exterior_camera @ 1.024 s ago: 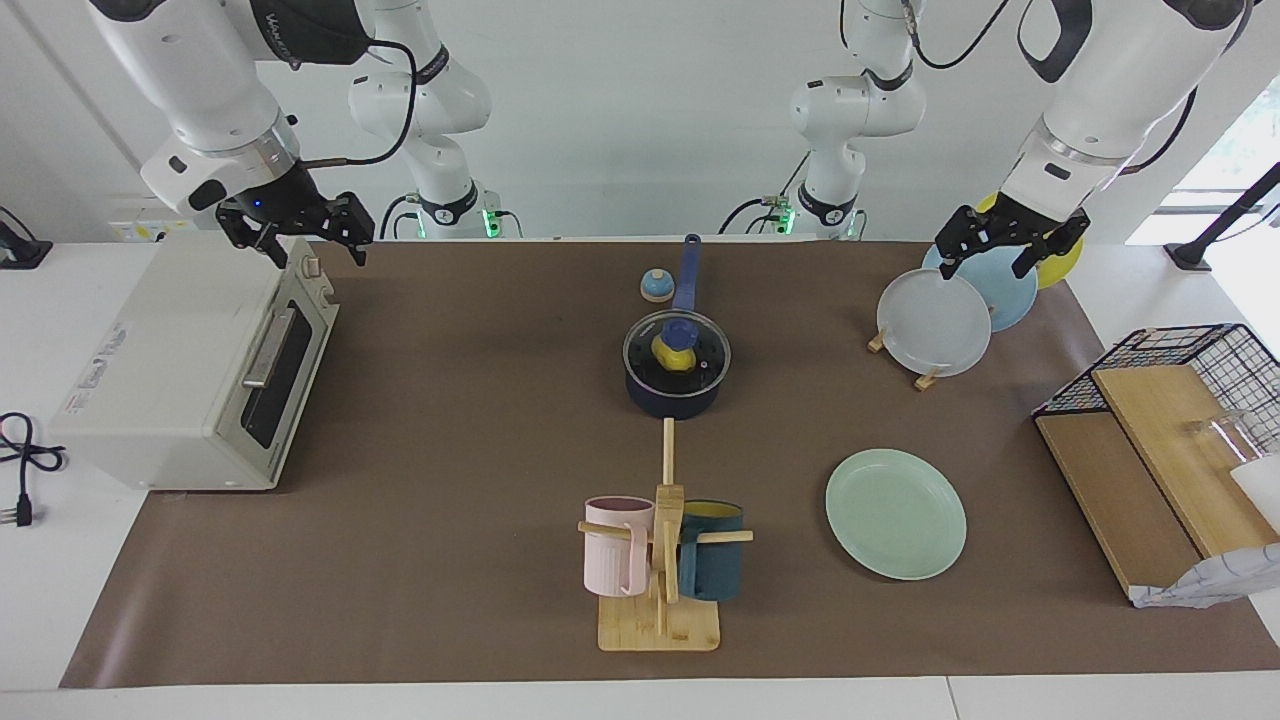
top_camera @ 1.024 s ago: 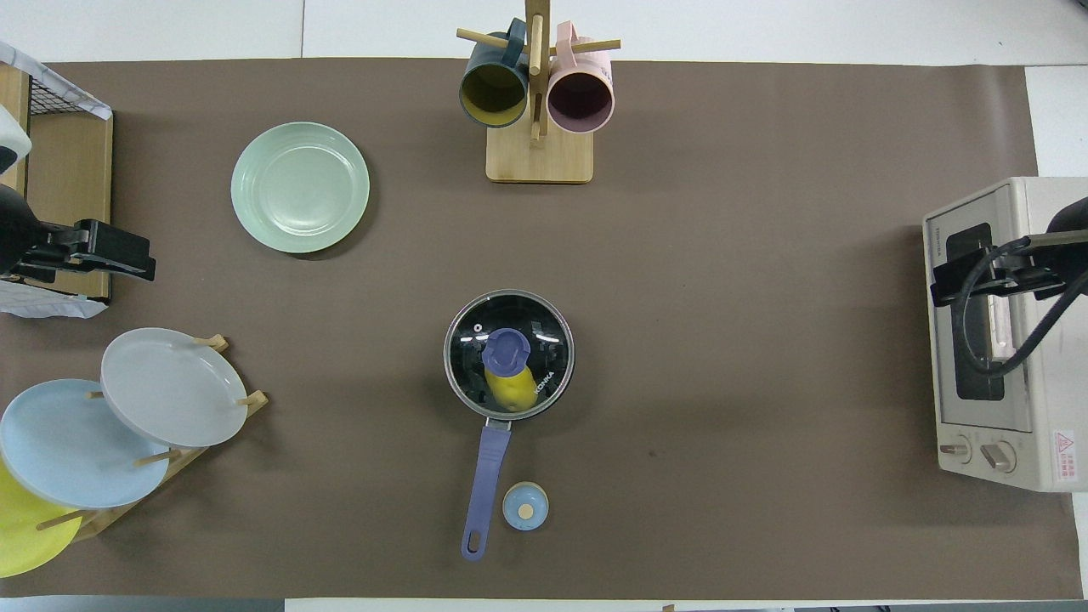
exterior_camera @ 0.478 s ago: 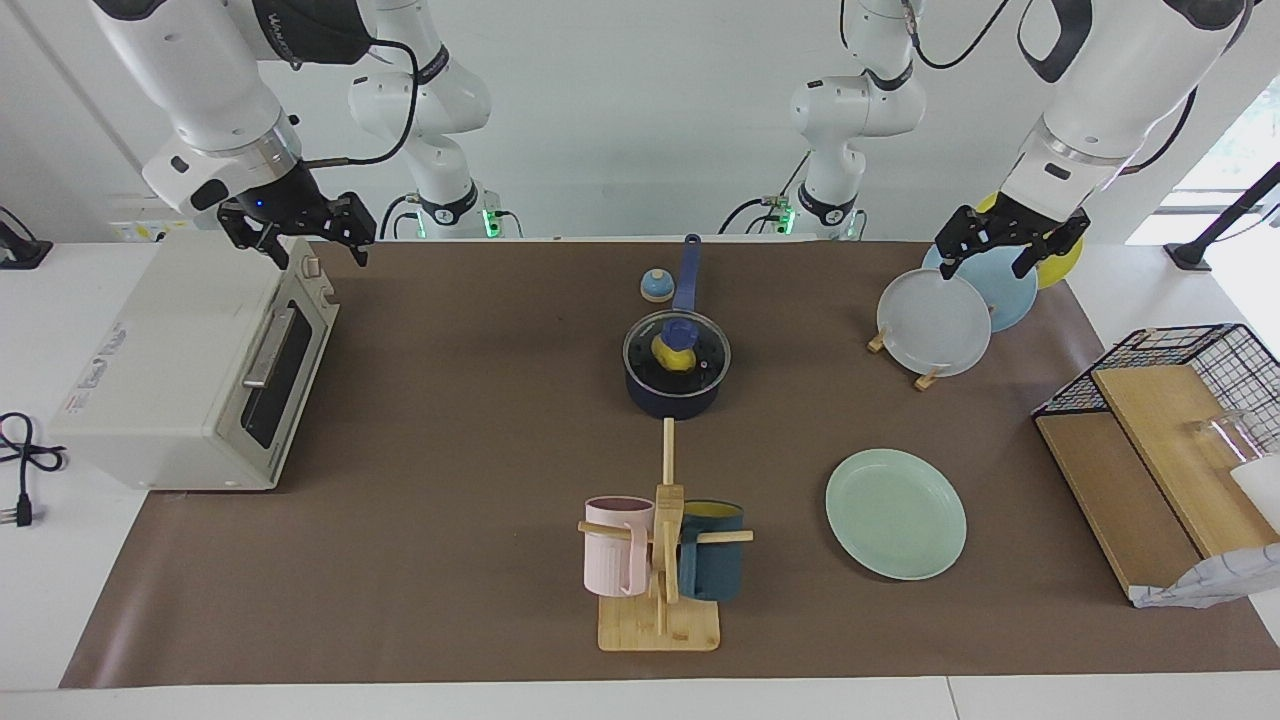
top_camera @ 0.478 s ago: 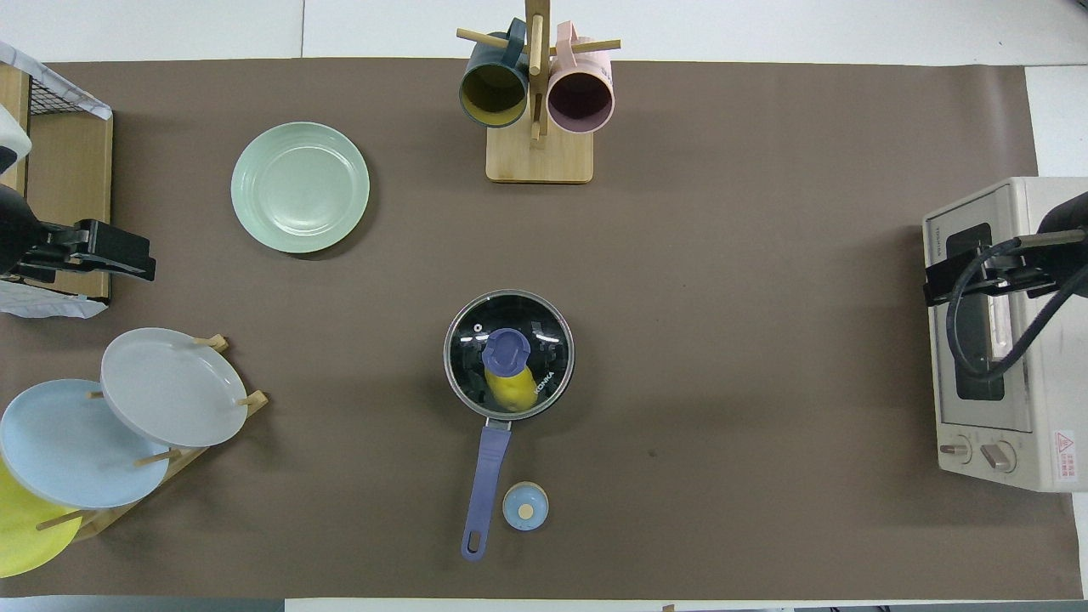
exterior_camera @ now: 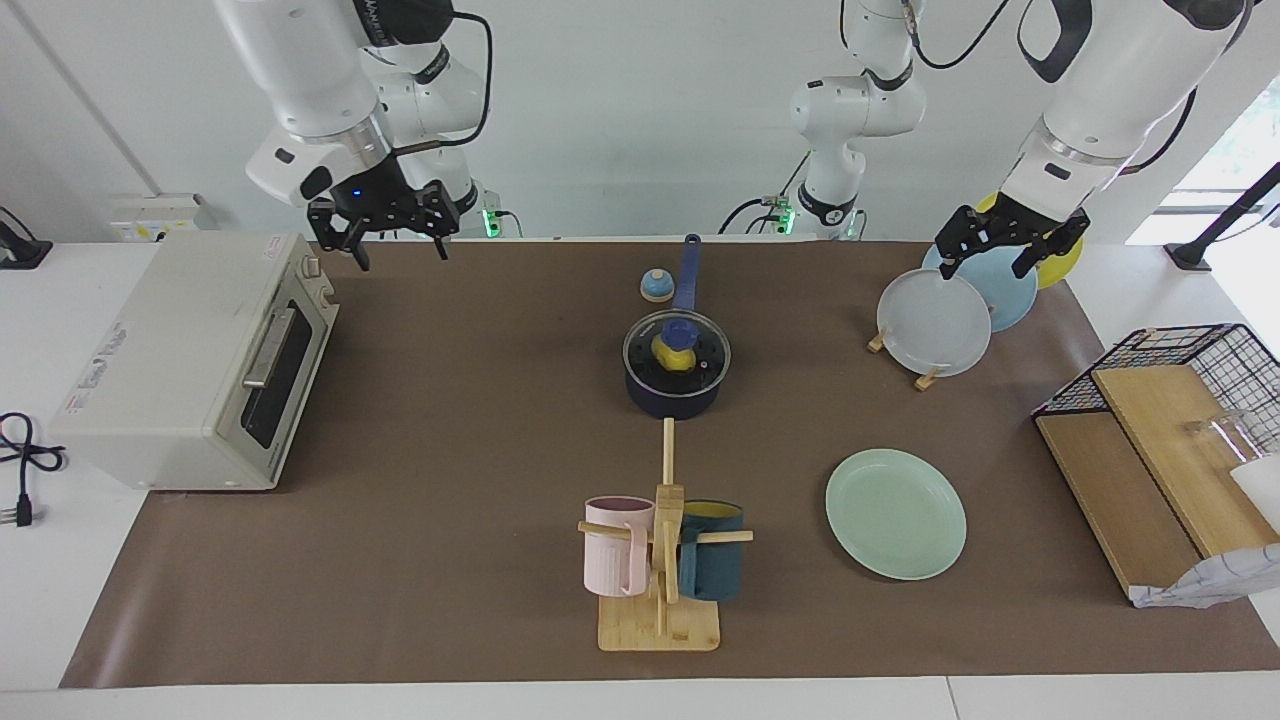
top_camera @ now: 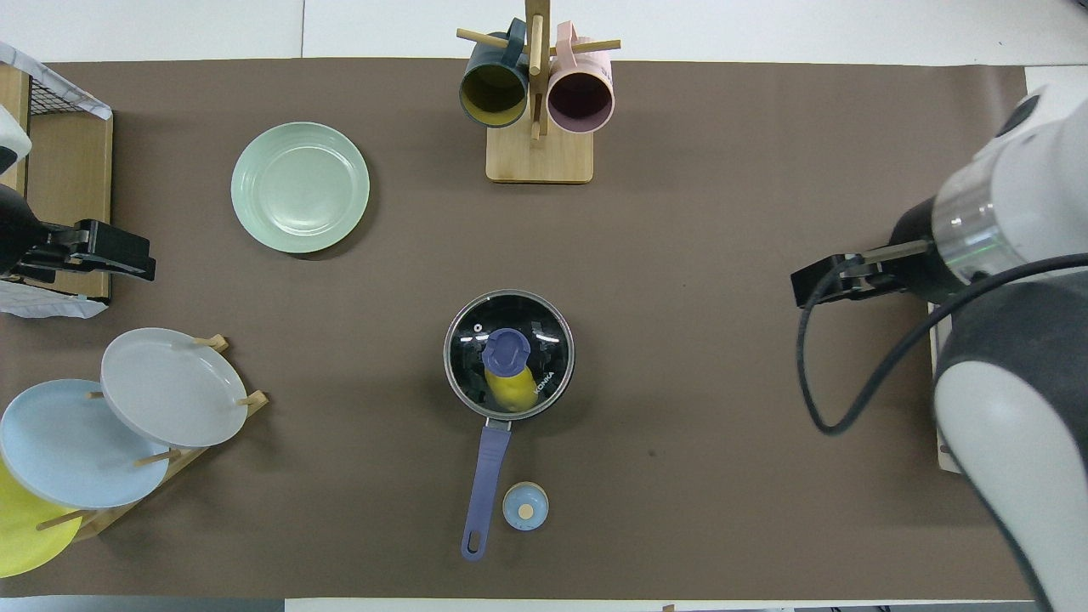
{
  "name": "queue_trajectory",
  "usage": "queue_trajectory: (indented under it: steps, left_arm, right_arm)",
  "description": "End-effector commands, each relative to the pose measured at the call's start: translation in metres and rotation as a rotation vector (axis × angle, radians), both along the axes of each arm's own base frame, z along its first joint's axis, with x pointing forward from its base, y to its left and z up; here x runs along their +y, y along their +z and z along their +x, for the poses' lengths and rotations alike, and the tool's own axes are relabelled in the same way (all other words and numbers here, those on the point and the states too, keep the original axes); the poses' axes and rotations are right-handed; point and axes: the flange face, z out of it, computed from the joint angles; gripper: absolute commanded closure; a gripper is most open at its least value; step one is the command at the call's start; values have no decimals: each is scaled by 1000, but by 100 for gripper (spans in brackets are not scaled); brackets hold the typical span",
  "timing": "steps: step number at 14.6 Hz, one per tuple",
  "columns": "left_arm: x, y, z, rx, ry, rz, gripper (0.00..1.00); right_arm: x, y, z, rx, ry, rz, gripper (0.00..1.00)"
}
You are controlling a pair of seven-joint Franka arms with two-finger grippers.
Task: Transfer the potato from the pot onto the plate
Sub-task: 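Reach the right gripper over the saucepan and grasp the glass lid knob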
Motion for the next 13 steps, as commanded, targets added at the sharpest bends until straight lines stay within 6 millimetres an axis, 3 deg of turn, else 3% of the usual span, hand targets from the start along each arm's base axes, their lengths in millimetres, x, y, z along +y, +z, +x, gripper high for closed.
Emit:
queue_trajectory:
  steps: [1,2,4,7,9,11,13]
  left_arm:
    - [2,3,-5,6,-1,12,0]
    - [3,3,-5,6,0,12,0]
    - [2,3,-5,6,-1,12,0]
    - [3,3,-5,6,0,12,0]
    - [2,3,-5,6,-1,12,0]
    - [2,3,-5,6,-1,12,0]
    - [2,3,-5,6,-1,12,0]
  right_arm:
    - [81,-3,10,8,-19,6,0]
    - [119,-15,4,15,-2,0,0]
    - [171,-25,-2,-44,-19,28,0]
    - [248,-68,-17,-79,57,1,0]
    - [274,-107,-20,-94,35,11,0]
    - [296,-140,-37,-96,66,12,0]
    - [294,-179,-43,-97,74,2,0]
